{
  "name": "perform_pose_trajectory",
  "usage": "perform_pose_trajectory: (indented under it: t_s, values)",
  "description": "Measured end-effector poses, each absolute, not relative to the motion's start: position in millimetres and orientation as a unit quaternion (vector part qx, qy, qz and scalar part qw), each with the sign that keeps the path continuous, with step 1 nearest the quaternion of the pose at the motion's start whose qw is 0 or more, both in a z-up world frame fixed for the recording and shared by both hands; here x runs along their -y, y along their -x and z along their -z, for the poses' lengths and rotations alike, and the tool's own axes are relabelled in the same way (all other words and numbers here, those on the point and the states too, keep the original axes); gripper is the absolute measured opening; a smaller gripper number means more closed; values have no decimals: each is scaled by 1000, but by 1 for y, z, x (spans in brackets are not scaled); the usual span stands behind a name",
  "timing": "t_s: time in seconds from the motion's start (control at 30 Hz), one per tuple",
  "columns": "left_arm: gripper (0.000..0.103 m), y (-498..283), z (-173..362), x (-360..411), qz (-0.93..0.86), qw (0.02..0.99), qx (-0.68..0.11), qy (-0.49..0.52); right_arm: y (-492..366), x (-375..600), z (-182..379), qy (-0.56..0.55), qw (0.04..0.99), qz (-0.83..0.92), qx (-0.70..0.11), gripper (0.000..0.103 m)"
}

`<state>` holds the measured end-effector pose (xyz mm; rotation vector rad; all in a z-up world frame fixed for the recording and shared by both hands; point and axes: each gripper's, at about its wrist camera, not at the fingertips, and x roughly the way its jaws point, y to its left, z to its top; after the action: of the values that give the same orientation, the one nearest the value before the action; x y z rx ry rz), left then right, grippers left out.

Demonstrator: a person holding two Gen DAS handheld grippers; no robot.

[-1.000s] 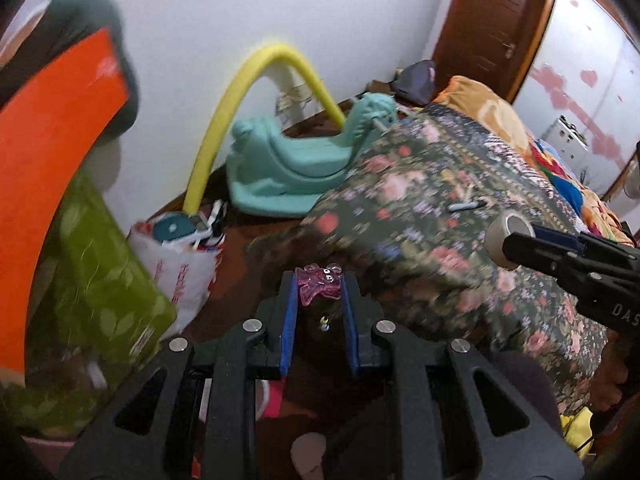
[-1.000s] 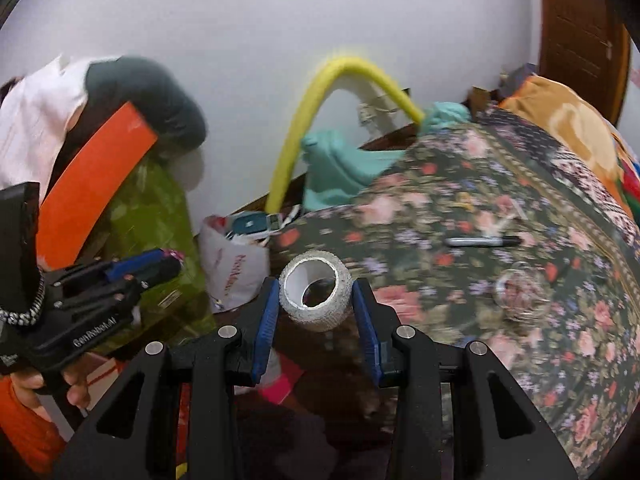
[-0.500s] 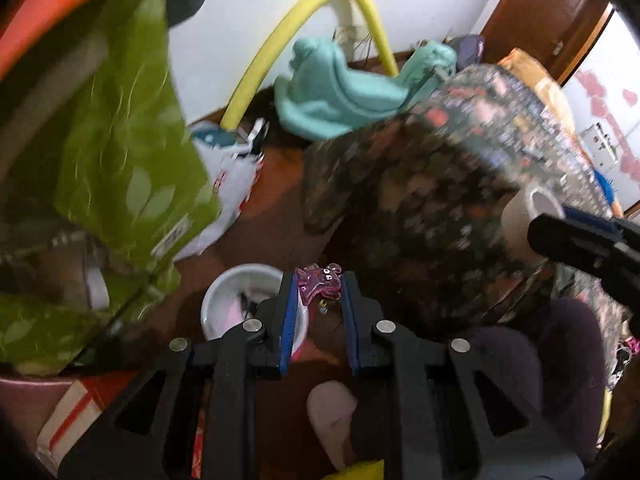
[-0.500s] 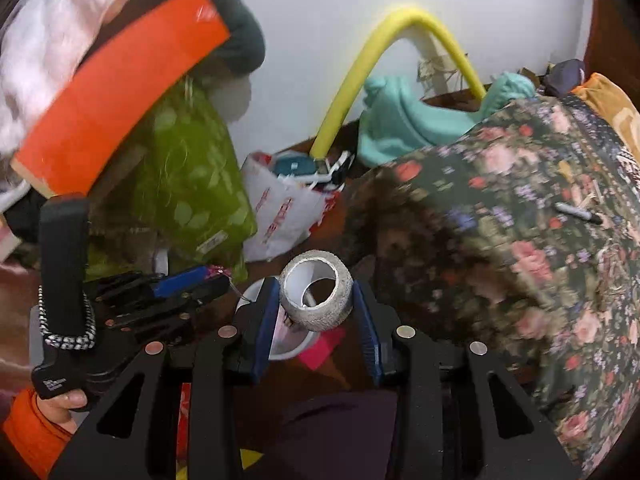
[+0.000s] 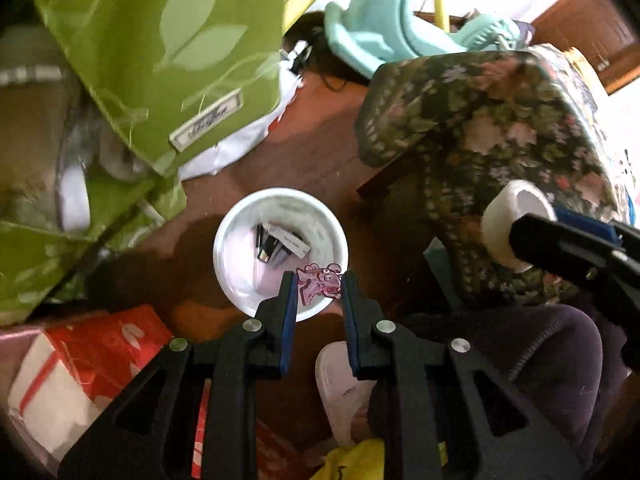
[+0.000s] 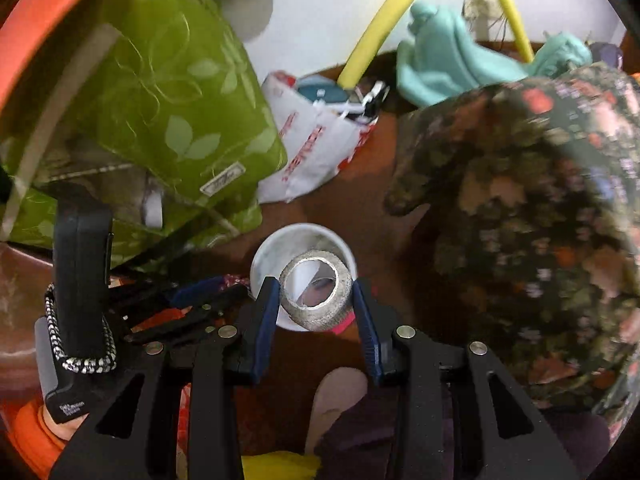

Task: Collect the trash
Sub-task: 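Open both tools to drop the pink clip and tape roll into the bin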

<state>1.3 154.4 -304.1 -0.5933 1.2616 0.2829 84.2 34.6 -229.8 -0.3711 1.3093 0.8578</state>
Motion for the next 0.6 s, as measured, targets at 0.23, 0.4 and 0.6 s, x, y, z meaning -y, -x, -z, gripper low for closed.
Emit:
perform_pose_trajectory:
  t_s: [0.23,0.4,0.6]
  values:
    - [20,-7,330,-176,-148,733,-591,303,-92,-64,263,168,665,-373,-624,35]
    - [27,-12,340,-187,-152,713,-604,322,-98,-74,277,146,642,-372,-654,36]
    - [30,-13,336,-187,-155,714,-605,317,-98,-75,274,154,644,-373,-650,37]
